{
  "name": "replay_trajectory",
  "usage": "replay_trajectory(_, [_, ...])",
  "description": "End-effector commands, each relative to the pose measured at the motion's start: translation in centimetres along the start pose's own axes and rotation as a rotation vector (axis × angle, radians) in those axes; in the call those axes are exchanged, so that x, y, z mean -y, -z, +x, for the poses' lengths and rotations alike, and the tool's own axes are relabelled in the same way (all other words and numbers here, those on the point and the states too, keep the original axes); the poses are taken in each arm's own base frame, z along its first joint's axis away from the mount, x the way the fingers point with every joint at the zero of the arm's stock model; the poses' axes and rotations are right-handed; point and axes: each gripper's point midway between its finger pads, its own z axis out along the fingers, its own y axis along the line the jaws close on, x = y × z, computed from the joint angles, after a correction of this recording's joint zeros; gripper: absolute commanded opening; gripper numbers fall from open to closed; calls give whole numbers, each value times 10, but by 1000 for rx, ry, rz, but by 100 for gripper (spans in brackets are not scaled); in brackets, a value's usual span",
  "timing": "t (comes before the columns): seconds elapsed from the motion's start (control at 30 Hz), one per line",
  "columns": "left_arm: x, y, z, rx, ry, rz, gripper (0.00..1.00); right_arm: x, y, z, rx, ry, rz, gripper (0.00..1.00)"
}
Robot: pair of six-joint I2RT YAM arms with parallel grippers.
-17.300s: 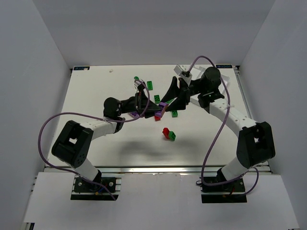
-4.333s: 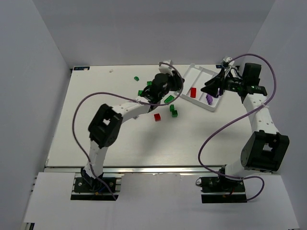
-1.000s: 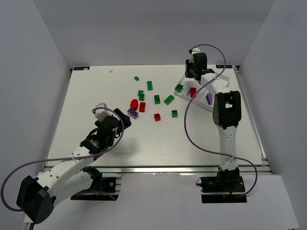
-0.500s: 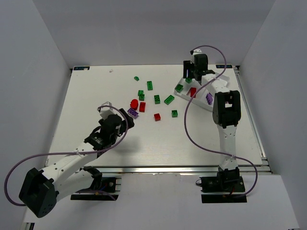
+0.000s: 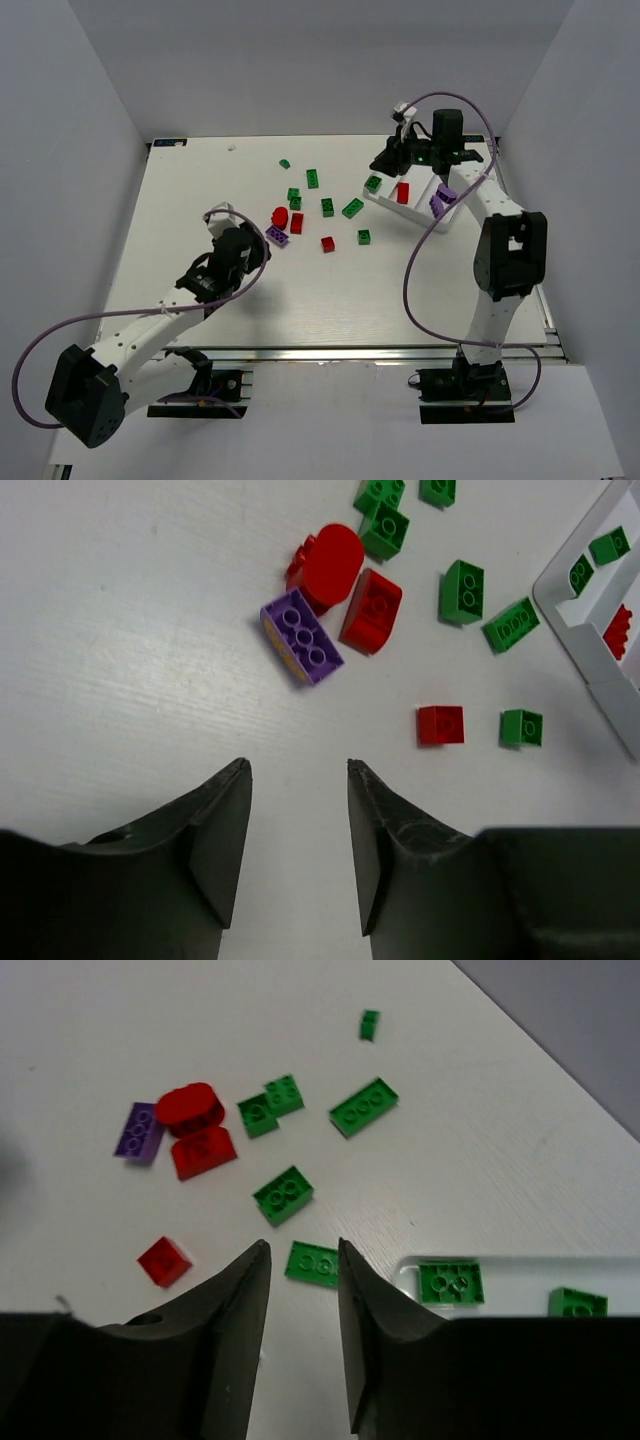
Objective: Sort the legos into containers by color
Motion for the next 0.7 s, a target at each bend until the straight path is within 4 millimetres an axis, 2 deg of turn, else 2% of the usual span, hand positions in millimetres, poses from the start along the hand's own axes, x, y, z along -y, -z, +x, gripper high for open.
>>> replay_trajectory(0.0, [12,-9,-26,-14,-38,9,52,-53,13,-17,46,117,-154,37])
replay_trajectory(0.03, [14,-13,-29,-28,-42,8,50,-55,15,-15,42,113,-150,38])
replay_trajectory(0.07, [21,-17,-50,-8,-22,11,50,-58,17,-5,23,90,-140,39])
replay_trajectory(0.1, [21,-31,-46,-44,-33,-11,50,-60,22,-8,24,90,-127,42])
replay_trajectory(0.17, [25,-47,-54,-68,-18,-32,59,-61,24,3,0,49,-99,44])
replay_trajectory(0.2, [38,-64,-63,-76,-10,-41,61,-63,26,3,-4,32,-87,46])
replay_trajectory(0.27, [38,-85,-65,-111,-5,-114,68,-63,29,7,-14,13,-66,47])
replay_trajectory(0.3, [63,-94,-95,-66,31,-103,69,-65,31,10,-21,1,-58,47])
replay_trajectory(0.33, [55,-127,-77,-119,12,-185,70,-67,32,12,-23,-11,-54,47])
replay_trajectory(0.37, [48,-136,-69,-172,5,-255,71,-67,33,12,-24,-15,-45,48])
replay_trajectory(0.4, [52,-149,-70,-189,1,-283,72,-69,36,15,-27,-21,-39,48])
replay_trajectory(0.43, [71,-180,-79,-183,7,-278,72,-71,37,16,-27,-25,-39,48])
replay_trajectory(0.47, [72,-188,-77,-205,-3,-303,73,-71,38,16,-26,-23,-32,48])
replay_trajectory(0.53, [93,-219,-87,-177,11,-285,74,-74,41,19,-23,-28,-25,48])
replay_trajectory(0.67, [106,-258,-107,-96,68,-280,73,-79,44,27,-17,-43,-14,49])
